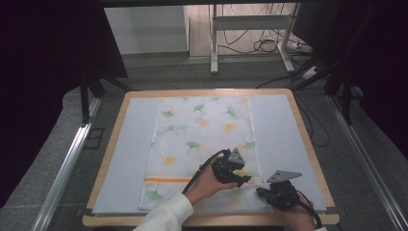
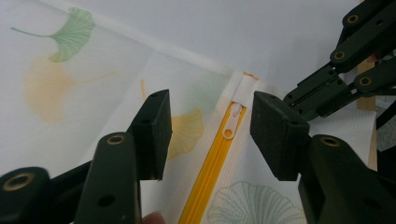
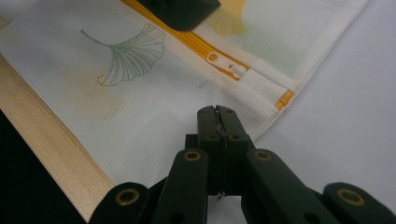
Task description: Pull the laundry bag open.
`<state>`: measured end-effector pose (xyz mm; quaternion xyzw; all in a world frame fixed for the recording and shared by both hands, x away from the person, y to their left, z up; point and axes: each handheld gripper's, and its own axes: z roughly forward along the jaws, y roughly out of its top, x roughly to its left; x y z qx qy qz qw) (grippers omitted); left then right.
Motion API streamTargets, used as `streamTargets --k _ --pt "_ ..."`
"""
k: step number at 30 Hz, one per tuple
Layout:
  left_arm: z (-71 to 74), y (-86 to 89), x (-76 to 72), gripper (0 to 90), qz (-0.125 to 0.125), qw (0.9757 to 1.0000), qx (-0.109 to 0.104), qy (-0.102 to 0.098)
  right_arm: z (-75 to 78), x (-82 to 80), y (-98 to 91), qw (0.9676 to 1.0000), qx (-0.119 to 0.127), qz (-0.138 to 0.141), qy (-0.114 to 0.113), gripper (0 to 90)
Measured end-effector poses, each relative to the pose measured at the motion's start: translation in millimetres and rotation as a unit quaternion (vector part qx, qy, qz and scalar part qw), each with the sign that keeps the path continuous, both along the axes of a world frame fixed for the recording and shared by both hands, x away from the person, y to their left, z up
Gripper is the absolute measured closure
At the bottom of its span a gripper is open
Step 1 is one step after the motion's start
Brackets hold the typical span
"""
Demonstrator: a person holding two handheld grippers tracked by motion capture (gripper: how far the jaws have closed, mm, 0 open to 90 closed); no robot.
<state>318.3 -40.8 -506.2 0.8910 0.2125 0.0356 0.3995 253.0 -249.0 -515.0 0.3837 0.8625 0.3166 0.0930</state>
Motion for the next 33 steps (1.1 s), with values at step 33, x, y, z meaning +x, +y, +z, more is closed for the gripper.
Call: streamTargets --k 33 --pt "-15.7 -25.6 2.4 81.9 -0.056 0.9975 0.042 0.012 0.0 -0.9 -2.9 1.0000 0.003 -0.001 0.005 88.8"
